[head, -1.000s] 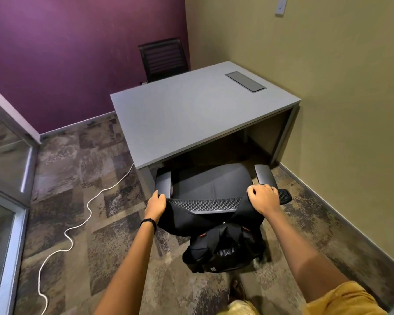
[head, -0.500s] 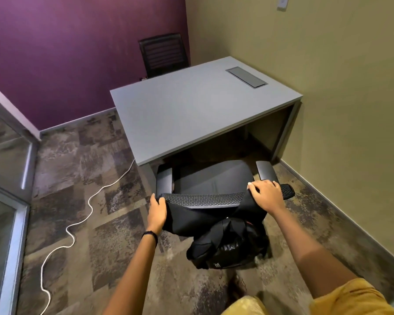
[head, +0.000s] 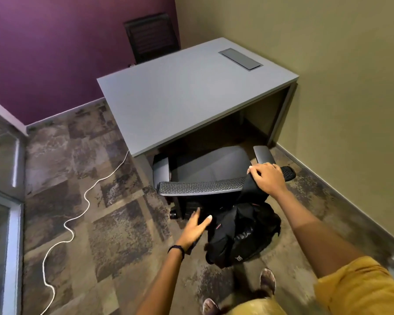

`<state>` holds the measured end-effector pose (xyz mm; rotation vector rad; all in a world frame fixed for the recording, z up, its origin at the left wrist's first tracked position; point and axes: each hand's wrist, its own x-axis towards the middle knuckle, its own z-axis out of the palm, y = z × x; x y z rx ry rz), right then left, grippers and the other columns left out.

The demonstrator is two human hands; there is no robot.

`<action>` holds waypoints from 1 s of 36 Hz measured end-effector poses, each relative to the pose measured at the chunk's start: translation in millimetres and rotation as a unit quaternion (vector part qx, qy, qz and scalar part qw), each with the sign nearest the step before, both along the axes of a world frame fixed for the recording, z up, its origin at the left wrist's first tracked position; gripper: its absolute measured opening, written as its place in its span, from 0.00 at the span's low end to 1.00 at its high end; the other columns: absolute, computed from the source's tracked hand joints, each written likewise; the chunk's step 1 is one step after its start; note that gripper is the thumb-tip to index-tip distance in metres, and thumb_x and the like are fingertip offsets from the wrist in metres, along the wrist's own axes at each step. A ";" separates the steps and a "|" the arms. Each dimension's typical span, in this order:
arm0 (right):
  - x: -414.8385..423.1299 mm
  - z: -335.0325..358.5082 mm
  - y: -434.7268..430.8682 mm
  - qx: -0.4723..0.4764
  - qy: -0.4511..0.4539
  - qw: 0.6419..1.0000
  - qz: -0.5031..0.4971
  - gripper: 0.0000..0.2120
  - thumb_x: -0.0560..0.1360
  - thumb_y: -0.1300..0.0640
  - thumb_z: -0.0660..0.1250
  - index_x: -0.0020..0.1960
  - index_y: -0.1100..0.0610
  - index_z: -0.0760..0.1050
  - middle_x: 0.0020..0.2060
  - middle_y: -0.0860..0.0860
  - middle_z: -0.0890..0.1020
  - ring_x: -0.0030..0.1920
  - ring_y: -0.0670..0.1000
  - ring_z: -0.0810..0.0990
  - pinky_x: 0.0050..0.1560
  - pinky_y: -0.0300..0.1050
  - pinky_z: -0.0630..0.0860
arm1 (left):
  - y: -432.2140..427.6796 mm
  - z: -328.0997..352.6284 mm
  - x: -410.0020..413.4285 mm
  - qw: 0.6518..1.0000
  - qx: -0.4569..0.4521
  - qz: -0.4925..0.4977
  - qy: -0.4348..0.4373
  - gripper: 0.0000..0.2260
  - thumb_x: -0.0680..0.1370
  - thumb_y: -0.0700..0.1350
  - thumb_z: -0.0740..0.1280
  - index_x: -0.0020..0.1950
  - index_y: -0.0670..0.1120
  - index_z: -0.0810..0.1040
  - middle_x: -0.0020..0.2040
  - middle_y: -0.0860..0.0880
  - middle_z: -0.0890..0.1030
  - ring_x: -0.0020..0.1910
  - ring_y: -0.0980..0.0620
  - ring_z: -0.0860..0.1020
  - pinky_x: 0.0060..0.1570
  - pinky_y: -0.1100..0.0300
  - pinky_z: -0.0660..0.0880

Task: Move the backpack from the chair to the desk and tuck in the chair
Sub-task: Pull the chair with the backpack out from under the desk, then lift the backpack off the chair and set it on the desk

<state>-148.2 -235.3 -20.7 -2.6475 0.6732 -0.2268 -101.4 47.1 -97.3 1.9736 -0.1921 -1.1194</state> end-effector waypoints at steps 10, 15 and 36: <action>-2.3 -4.3 -3.3 -0.007 -0.001 1.000 0.001 0.27 0.74 0.44 0.43 0.44 0.50 0.80 0.48 0.49 0.85 0.52 0.53 0.78 0.61 0.54 0.66 | -57.9 11.3 -42.1 0.937 0.126 -0.231 -0.228 0.51 0.66 0.66 0.69 0.77 0.50 0.43 0.79 0.45 0.47 0.77 0.43 0.44 0.73 0.39 0.44; -1.0 -7.6 -7.5 -0.015 -0.005 1.000 0.007 0.28 0.73 0.42 0.42 0.45 0.50 0.80 0.48 0.48 0.85 0.52 0.51 0.78 0.63 0.52 0.66 | -83.8 10.8 -53.2 0.936 0.149 -0.168 -0.272 0.41 0.72 0.57 0.68 0.77 0.50 0.47 0.79 0.45 0.50 0.77 0.42 0.47 0.73 0.38 0.46; 3.9 5.5 -67.2 0.114 0.074 0.977 0.167 0.18 0.78 0.48 0.54 0.39 0.55 0.78 0.38 0.53 0.84 0.38 0.51 0.79 0.40 0.48 0.75 | -117.3 34.2 -40.7 0.888 0.179 -0.265 -0.330 0.21 0.78 0.44 0.60 0.71 0.49 0.65 0.61 0.43 0.79 0.60 0.41 0.77 0.58 0.48 0.74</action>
